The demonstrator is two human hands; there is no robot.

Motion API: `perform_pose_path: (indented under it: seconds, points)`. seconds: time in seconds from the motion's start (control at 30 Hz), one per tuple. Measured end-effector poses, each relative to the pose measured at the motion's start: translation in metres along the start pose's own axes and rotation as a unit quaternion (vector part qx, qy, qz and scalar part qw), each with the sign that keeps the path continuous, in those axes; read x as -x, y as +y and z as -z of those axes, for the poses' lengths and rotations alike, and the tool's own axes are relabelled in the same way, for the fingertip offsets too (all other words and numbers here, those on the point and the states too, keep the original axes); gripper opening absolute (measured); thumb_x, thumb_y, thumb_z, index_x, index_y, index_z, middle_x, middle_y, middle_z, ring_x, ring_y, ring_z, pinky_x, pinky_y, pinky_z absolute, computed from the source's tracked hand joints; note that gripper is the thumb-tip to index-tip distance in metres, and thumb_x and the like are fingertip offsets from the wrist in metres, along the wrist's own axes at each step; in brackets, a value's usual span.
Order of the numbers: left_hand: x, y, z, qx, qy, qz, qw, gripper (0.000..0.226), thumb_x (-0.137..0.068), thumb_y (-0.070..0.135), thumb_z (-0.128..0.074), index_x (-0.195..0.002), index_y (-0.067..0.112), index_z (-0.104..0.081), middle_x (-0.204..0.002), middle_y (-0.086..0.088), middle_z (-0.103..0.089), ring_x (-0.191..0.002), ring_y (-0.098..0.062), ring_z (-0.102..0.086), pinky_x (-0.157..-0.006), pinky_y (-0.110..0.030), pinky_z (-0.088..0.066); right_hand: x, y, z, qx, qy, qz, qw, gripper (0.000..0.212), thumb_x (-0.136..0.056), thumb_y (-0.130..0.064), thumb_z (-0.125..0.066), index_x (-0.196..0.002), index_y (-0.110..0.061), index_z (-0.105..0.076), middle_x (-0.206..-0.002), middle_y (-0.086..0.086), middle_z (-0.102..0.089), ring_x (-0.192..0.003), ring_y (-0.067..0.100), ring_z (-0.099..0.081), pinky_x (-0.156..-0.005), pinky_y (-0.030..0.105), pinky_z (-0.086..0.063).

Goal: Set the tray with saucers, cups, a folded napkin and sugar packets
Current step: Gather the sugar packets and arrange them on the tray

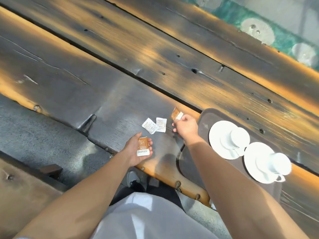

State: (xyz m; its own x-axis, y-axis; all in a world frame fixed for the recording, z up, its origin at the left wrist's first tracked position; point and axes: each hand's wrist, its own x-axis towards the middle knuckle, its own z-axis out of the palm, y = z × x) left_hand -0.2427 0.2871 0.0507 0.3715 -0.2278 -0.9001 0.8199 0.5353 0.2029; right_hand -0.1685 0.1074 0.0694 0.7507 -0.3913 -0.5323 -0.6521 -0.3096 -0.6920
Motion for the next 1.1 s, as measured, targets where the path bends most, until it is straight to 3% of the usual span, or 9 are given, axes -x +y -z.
perform_pose_path:
  seconds: [0.03,0.1,0.2,0.3,0.43,0.7,0.87,1.0,1.1]
  points:
    - [0.000,0.000,-0.002,-0.001,-0.002,0.000,1.000,0.048,-0.102,0.044,-0.038,-0.081,0.009,-0.062,-0.068,-0.006,-0.063,-0.053,-0.018,-0.054,-0.054,-0.027,-0.050,0.007,0.004,0.001,-0.070,-0.032,-0.042,0.996,0.021,-0.086,-0.009,-0.059,-0.072,-0.019,-0.048,-0.082,0.007,-0.074,-0.050,0.016,-0.060,-0.043,0.027,-0.047]
    - [0.000,-0.001,-0.005,-0.001,-0.007,-0.002,1.000,0.048,-0.102,0.045,-0.038,-0.082,0.009,-0.063,-0.068,-0.006,-0.063,-0.053,-0.018,-0.055,-0.053,-0.026,-0.051,0.021,0.011,0.004,-0.165,-0.096,-0.105,0.976,0.010,-0.088,-0.005,-0.058,-0.084,-0.014,-0.056,-0.082,0.007,-0.076,-0.048,0.013,-0.058,-0.040,0.021,-0.036]
    - [-0.002,-0.002,-0.008,0.007,-0.010,-0.010,1.000,0.049,-0.101,0.047,-0.039,-0.083,0.009,-0.063,-0.067,-0.006,-0.065,-0.053,-0.018,-0.058,-0.056,-0.028,-0.053,0.041,0.023,0.006,-0.281,-0.210,-0.179,0.919,0.011,-0.092,-0.005,-0.058,-0.100,-0.010,-0.062,-0.088,0.007,-0.077,-0.056,0.013,-0.064,-0.043,0.020,-0.042]
    - [-0.006,-0.002,-0.008,0.016,0.005,-0.027,1.000,0.049,-0.100,0.050,-0.041,-0.087,0.008,-0.064,-0.069,-0.007,-0.067,-0.060,-0.020,-0.061,-0.060,-0.033,-0.053,0.063,0.033,0.000,-0.329,-0.291,-0.231,0.868,0.012,-0.094,-0.007,-0.059,-0.105,-0.005,-0.064,-0.089,0.005,-0.077,-0.058,0.009,-0.065,-0.045,0.017,-0.045]
    - [-0.007,-0.002,-0.004,0.036,-0.001,-0.028,0.999,0.053,-0.098,0.053,-0.041,-0.094,0.006,-0.065,-0.071,-0.012,-0.072,-0.058,-0.023,-0.067,-0.053,-0.032,-0.056,0.088,0.040,-0.011,-0.364,-0.311,-0.259,0.839,0.019,-0.091,-0.007,-0.065,-0.110,-0.006,-0.066,-0.093,0.003,-0.074,-0.061,0.006,-0.059,-0.049,0.015,-0.039]
    - [-0.006,-0.004,0.001,0.055,-0.046,-0.032,0.997,0.074,-0.091,0.072,-0.035,-0.096,0.005,-0.067,-0.072,-0.012,-0.067,-0.052,-0.024,-0.062,-0.045,-0.026,-0.048,0.113,0.047,-0.029,-0.340,-0.313,-0.263,0.847,0.010,-0.091,-0.010,-0.066,-0.085,-0.013,-0.059,-0.067,-0.002,-0.063,-0.046,0.003,-0.051,-0.040,0.015,-0.026]
    - [-0.006,-0.006,-0.001,0.058,-0.051,-0.055,0.996,0.072,-0.090,0.072,-0.035,-0.086,0.007,-0.065,-0.076,-0.009,-0.071,-0.060,-0.025,-0.067,-0.053,-0.029,-0.042,0.115,0.052,-0.030,-0.281,-0.319,-0.247,0.871,0.002,-0.092,-0.009,-0.066,-0.092,-0.010,-0.066,-0.062,0.000,-0.064,-0.044,0.006,-0.050,-0.038,0.018,-0.027]
    - [-0.007,-0.007,-0.001,0.068,-0.046,-0.059,0.995,0.071,-0.091,0.071,-0.038,-0.086,0.005,-0.064,-0.072,-0.010,-0.068,-0.059,-0.027,-0.066,-0.064,-0.034,-0.048,0.112,0.054,-0.032,-0.241,-0.303,-0.234,0.892,0.004,-0.089,-0.008,-0.069,-0.093,-0.007,-0.067,-0.064,0.002,-0.068,-0.042,0.009,-0.052,-0.037,0.016,-0.028]
    - [-0.005,-0.008,-0.003,0.077,-0.041,-0.050,0.995,0.071,-0.090,0.071,-0.039,-0.086,0.005,-0.064,-0.070,-0.009,-0.065,-0.057,-0.026,-0.063,-0.059,-0.032,-0.052,0.111,0.057,-0.034,-0.229,-0.304,-0.230,0.896,0.007,-0.089,-0.009,-0.070,-0.093,-0.005,-0.067,-0.065,0.004,-0.069,-0.043,0.010,-0.053,-0.037,0.017,-0.029]
